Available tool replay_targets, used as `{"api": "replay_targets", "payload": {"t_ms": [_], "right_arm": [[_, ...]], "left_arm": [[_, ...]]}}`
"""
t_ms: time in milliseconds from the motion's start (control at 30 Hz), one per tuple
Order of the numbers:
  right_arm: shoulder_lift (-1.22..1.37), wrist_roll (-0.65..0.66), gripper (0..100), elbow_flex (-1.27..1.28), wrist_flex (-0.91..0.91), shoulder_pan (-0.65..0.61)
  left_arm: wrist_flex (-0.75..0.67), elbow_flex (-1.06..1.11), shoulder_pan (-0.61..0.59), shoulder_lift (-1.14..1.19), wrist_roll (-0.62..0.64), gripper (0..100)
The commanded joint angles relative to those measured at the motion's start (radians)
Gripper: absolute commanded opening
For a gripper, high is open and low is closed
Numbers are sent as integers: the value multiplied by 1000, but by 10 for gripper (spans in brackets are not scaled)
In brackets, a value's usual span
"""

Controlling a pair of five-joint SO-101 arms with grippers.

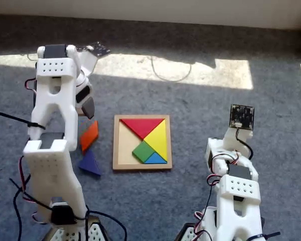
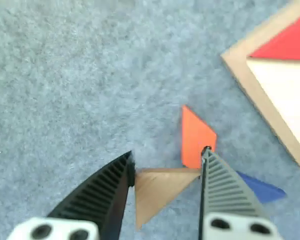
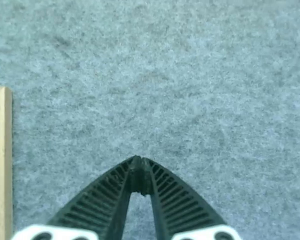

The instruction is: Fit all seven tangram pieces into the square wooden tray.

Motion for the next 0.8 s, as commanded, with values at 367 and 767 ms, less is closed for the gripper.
{"api": "replay_targets", "payload": {"t_ms": [367,767], "right_arm": [[-18,17,6,1,-25,-8],[-18,18,6,1,-25,-13]], "left_arm": [[-193,559,394,-440,-57,183],[-459,720,579,-450,-57,184]]}}
